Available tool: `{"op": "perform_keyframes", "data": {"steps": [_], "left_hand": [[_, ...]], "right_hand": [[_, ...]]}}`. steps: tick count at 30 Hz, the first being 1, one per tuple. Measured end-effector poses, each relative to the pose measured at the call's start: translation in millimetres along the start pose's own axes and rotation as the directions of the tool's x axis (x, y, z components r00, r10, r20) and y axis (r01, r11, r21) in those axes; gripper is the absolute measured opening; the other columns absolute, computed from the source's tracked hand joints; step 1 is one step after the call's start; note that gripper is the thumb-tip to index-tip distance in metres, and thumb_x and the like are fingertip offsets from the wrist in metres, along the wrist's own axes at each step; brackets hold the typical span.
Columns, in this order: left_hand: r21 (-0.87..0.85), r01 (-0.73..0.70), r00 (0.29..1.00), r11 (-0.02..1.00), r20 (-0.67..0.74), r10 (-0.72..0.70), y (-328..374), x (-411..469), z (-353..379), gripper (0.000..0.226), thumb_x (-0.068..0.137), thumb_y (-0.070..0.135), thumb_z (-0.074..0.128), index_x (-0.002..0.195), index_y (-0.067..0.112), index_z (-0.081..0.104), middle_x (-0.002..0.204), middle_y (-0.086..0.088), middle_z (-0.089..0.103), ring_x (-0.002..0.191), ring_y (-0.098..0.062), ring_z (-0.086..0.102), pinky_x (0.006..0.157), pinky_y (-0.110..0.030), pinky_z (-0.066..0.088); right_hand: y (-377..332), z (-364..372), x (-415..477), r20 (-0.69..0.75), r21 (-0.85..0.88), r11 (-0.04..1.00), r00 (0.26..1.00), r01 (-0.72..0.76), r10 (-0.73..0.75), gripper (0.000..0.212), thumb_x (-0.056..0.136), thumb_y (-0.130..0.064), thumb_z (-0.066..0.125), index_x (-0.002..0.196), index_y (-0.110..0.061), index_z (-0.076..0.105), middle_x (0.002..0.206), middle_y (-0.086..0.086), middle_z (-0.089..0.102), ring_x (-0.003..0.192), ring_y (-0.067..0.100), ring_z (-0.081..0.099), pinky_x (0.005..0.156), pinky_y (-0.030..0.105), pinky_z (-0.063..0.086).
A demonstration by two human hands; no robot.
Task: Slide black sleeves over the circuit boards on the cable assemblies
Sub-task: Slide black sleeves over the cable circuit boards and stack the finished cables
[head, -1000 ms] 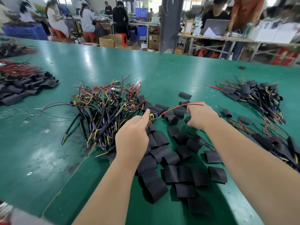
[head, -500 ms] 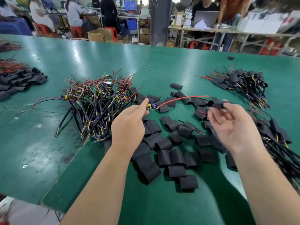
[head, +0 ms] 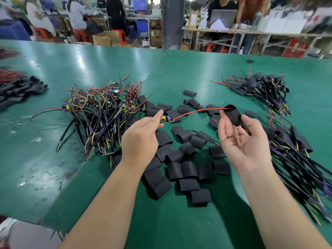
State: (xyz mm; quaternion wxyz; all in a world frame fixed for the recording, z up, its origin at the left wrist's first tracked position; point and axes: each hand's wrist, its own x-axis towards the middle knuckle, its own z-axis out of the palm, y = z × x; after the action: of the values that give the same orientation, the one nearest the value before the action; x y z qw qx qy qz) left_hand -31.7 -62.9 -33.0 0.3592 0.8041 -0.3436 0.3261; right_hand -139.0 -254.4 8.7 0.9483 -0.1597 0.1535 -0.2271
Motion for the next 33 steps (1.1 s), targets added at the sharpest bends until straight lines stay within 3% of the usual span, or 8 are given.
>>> {"op": "perform_keyframes", "data": {"steps": [5,7,11,15,19,23,27,33], "left_hand": [[0.054,-0.026,1.000,0.998,0.013,0.025,1,0,0,0.056,0.070,-0.023,0.054,0.118,0.002,0.066,0.088,-0.007,0.073,0.079,-0.026,0.069,0.058,-0.038,0.057],[0.090,-0.042,0.999,0.995,0.013,0.041,2,0,0,0.059,0.065,-0.025,0.056,0.115,0.003,0.068,0.087,-0.007,0.073,0.074,-0.027,0.068,0.055,-0.037,0.056],[0.124,-0.102,0.994,0.987,0.049,0.097,7,-2,3,0.056,0.067,-0.020,0.054,0.116,0.004,0.068,0.084,-0.007,0.072,0.070,-0.026,0.066,0.050,-0.037,0.054],[0.120,-0.133,0.990,0.984,0.063,0.126,17,-4,5,0.053,0.072,-0.012,0.048,0.118,0.006,0.067,0.082,-0.005,0.071,0.067,-0.026,0.064,0.049,-0.036,0.052],[0.078,-0.146,0.989,0.986,0.038,0.143,25,-5,6,0.053,0.071,-0.011,0.047,0.118,0.004,0.067,0.078,-0.004,0.069,0.062,-0.026,0.060,0.048,-0.034,0.050],[0.029,-0.102,0.995,0.994,0.014,0.102,24,-6,6,0.053,0.069,-0.012,0.052,0.117,0.003,0.067,0.077,-0.004,0.069,0.061,-0.027,0.060,0.048,-0.036,0.050],[-0.021,-0.056,0.998,0.998,0.002,0.056,23,-6,8,0.048,0.073,-0.011,0.054,0.117,0.003,0.067,0.073,-0.004,0.068,0.059,-0.027,0.057,0.048,-0.036,0.049],[-0.141,0.001,1.000,0.990,-0.012,-0.003,25,-7,8,0.040,0.082,-0.008,0.056,0.120,0.003,0.065,0.087,-0.001,0.074,0.071,-0.022,0.066,0.055,-0.035,0.052]], "right_hand": [[-2,0,-1,0.014,0.005,1.000,1.000,0.000,0.000,0.018,0.091,-0.011,0.056,0.101,0.003,0.056,0.105,0.023,0.070,0.098,0.024,0.069,0.074,0.029,0.058],[-2,-2,1,0.027,-0.092,0.994,0.998,0.064,-0.062,0.010,0.092,-0.008,0.053,0.098,-0.001,0.055,0.098,0.016,0.071,0.096,0.023,0.069,0.072,0.026,0.056],[1,-5,6,0.071,-0.295,0.930,0.975,0.221,-0.209,0.027,0.091,0.006,0.045,0.110,-0.012,0.051,0.094,0.009,0.074,0.070,0.014,0.061,0.066,0.019,0.046],[13,-5,3,0.233,-0.372,0.906,0.965,0.202,-0.120,0.019,0.073,-0.009,0.064,0.091,-0.015,0.060,0.101,0.003,0.073,0.075,0.010,0.060,0.067,0.016,0.046],[32,-7,1,0.267,-0.467,0.871,0.963,0.154,-0.028,0.011,0.070,-0.008,0.065,0.075,-0.016,0.060,0.104,0.006,0.073,0.078,0.011,0.067,0.065,0.019,0.051],[38,-8,2,0.254,-0.487,0.858,0.967,0.162,-0.038,0.016,0.080,0.001,0.062,0.090,-0.011,0.061,0.097,0.008,0.074,0.083,0.016,0.069,0.073,0.023,0.055],[38,-9,0,0.311,-0.526,0.806,0.943,0.272,-0.115,0.017,0.076,0.002,0.066,0.086,-0.010,0.061,0.080,0.002,0.074,0.078,0.014,0.070,0.070,0.024,0.055],[37,-8,-2,0.359,-0.571,0.763,0.928,0.302,-0.099,0.029,0.069,-0.001,0.071,0.092,-0.009,0.056,0.096,0.010,0.075,0.083,0.020,0.071,0.072,0.028,0.056]]}}
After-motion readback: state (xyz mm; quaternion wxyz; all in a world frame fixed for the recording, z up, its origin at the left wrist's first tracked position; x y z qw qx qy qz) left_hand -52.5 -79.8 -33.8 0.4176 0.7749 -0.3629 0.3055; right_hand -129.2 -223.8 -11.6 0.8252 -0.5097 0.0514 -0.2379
